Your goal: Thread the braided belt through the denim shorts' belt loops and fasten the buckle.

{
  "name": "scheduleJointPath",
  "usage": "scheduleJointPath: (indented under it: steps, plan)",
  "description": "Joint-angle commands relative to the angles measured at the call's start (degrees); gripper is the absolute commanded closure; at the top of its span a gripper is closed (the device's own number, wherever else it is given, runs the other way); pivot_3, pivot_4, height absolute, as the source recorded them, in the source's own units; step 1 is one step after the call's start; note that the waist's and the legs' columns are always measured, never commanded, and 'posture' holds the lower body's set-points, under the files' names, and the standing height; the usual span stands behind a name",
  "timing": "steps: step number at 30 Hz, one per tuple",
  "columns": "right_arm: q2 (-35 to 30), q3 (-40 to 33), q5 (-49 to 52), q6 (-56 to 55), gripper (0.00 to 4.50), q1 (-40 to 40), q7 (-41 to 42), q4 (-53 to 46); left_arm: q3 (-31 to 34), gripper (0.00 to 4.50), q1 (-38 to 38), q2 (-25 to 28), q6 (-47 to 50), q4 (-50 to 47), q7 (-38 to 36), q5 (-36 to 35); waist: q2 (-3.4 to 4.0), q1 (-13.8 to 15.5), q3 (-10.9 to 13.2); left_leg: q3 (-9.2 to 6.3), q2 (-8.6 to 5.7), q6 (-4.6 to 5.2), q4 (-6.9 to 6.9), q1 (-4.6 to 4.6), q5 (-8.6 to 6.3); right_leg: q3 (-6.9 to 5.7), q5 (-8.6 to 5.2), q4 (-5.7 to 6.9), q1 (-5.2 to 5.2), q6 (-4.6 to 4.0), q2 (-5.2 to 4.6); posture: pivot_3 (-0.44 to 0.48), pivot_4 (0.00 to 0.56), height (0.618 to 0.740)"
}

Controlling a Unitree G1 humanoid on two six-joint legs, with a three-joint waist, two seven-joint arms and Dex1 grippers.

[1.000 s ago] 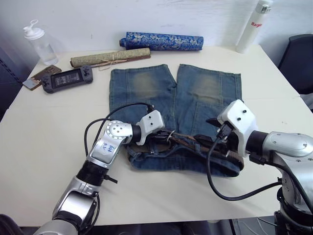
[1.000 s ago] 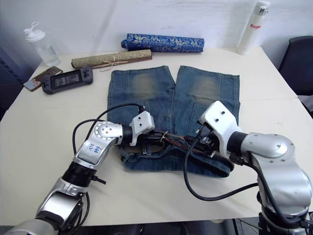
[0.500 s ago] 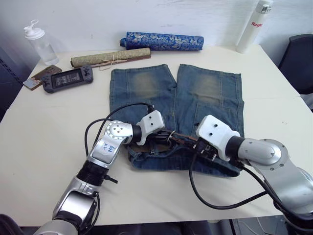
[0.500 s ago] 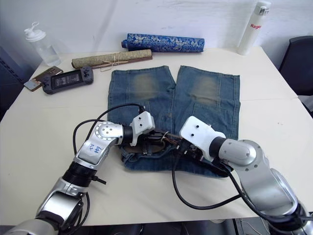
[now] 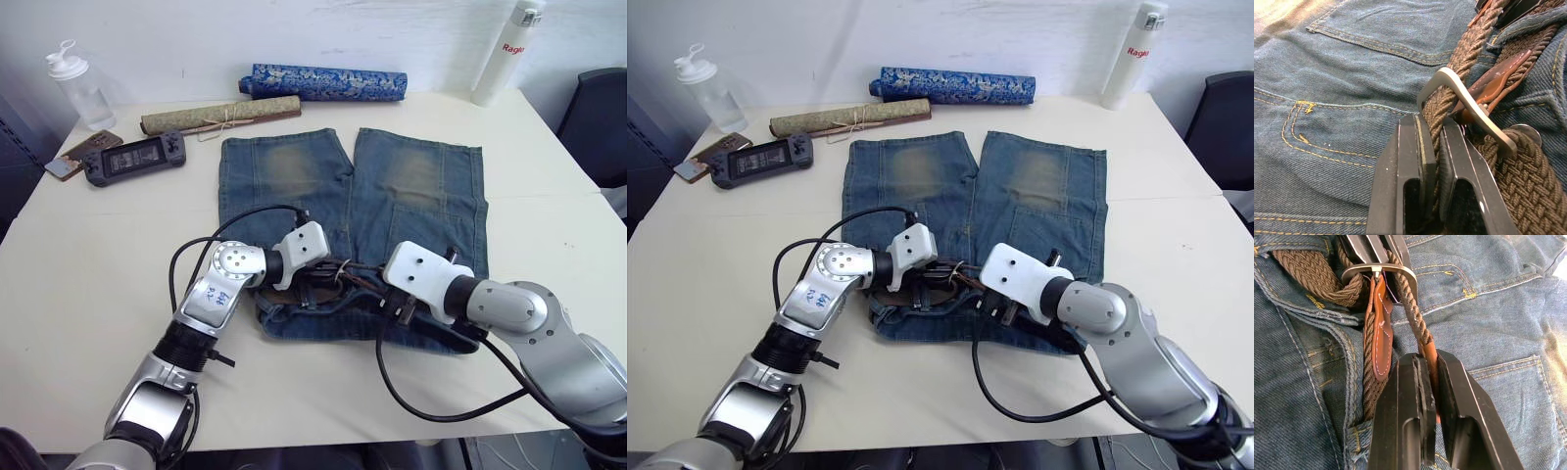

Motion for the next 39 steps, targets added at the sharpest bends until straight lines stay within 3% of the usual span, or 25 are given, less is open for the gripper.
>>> scheduleJointPath:
  steps: [1, 4, 9, 12, 18, 22, 24, 26, 31, 34, 39]
  plan:
    - [0.0, 1.3, -0.4, -0.6, 4.50, -0.9, -0.6, -0.2, 1.5, 3.32, -1.7, -1.1, -0.7, -2.2, -0.4, -2.7, 0.00, 0.0, 0.0, 0.00, 0.00, 0.00, 0.00, -0.01, 0.00, 0.00, 0.00, 0.00, 0.00, 0.00, 0.00, 0.000, 0.150, 0.637]
    - [-0.2, 1.8, -0.7, -0.5, 4.50, -0.9, -0.6, -0.3, 3.2, 2.03, -2.0, -0.4, 2.4, -3.6, -1.0, -4.0, 0.00, 0.0, 0.0, 0.00, -0.01, 0.01, 0.00, -0.03, 0.00, 0.00, 0.00, -0.02, -0.02, 0.00, 0.00, 0.000, 0.150, 0.637]
    - [-0.9, 0.9, -0.7, -0.6, 4.50, 0.5, -0.8, -1.5, 10.3, 2.03, -1.1, 3.0, 7.7, -7.2, -1.7, -9.6, 0.01, -0.2, 0.0, -0.01, 0.01, 0.01, -0.01, -0.03, -0.01, 0.00, 0.00, -0.01, -0.04, 0.00, 0.02, 0.000, 0.150, 0.637]
    - [-1.5, -1.8, -0.5, -2.2, 4.50, 3.2, -0.8, -3.0, 16.9, 2.03, 2.1, 7.2, 14.5, -10.3, -3.4, -16.7, 0.02, -0.4, 0.0, -0.01, 0.04, 0.01, -0.02, -0.01, -0.01, 0.00, 0.00, 0.00, -0.05, -0.01, 0.05, 0.000, 0.150, 0.637]
    - [-1.7, -4.5, -0.8, -5.8, 4.50, 6.4, -1.0, -3.3, 19.7, 2.03, 8.3, 10.4, 21.3, -16.2, -4.7, -24.4, 0.02, 0.1, 0.0, -0.03, 0.01, 0.03, 0.04, -0.03, -0.02, 0.02, 0.00, -0.01, -0.02, 0.00, 0.02, 0.000, 0.150, 0.637]
    - [-1.5, -5.5, -0.8, -7.5, 4.50, 7.6, -1.0, -3.0, 19.0, 3.08, 11.1, 10.5, 21.2, -18.1, -4.5, -26.2, 0.02, 0.1, 0.0, -0.05, 0.00, 0.03, 0.09, -0.10, -0.02, 0.01, 0.01, -0.01, -0.03, 0.01, 0.03, 0.000, 0.150, 0.637]
    - [-1.5, -5.8, -0.8, -8.1, 4.50, 8.0, -1.0, -3.0, 17.2, 3.99, 12.5, 11.1, 20.5, -19.0, -5.4, -25.6, 0.03, 0.1, 0.0, -0.05, 0.02, 0.03, 0.07, -0.10, -0.02, 0.01, 0.00, 0.00, -0.04, 0.00, 0.03, 0.000, 0.150, 0.637]
    - [-1.4, -6.3, -0.7, -8.6, 4.50, 8.6, -1.0, -3.1, 14.0, 4.40, 14.4, 12.5, 18.3, -18.8, -6.5, -22.9, 0.03, -0.1, 0.0, -0.02, 0.03, 0.03, 0.07, -0.10, -0.03, 0.01, -0.01, 0.00, -0.06, -0.02, 0.03, 0.000, 0.150, 0.637]
    - [-1.7, -8.4, -0.6, -10.7, 4.50, 11.3, -0.8, -4.0, 7.1, 4.40, 16.5, 15.5, 10.7, -12.9, -5.3, -13.3, 0.04, 0.1, 0.0, 0.04, 0.04, 0.06, 0.08, -0.10, -0.05, 0.02, -0.02, 0.01, -0.06, -0.04, 0.02, 0.000, 0.150, 0.637]
    - [-2.9, -12.4, -0.8, -14.6, 4.50, 16.8, 0.2, -5.4, 4.4, 4.40, 17.0, 17.3, 4.6, -8.4, -5.4, -8.4, 0.04, 0.3, 0.0, 0.04, 0.03, 0.08, 0.08, -0.08, -0.06, 0.02, -0.02, 0.01, -0.03, -0.04, 0.01, 0.000, 0.150, 0.637]
    - [-7.3, -28.8, -7.9, -35.1, 4.50, 42.3, 3.7, 1.5, 2.8, 4.40, 18.5, 19.5, -2.2, -5.2, -6.0, -5.3, 0.23, 0.3, -0.2, 0.19, 0.05, 0.19, 0.02, 0.09, -0.12, 0.01, -0.06, -0.02, 0.11, -0.06, -0.04, 0.000, 0.150, 0.637]
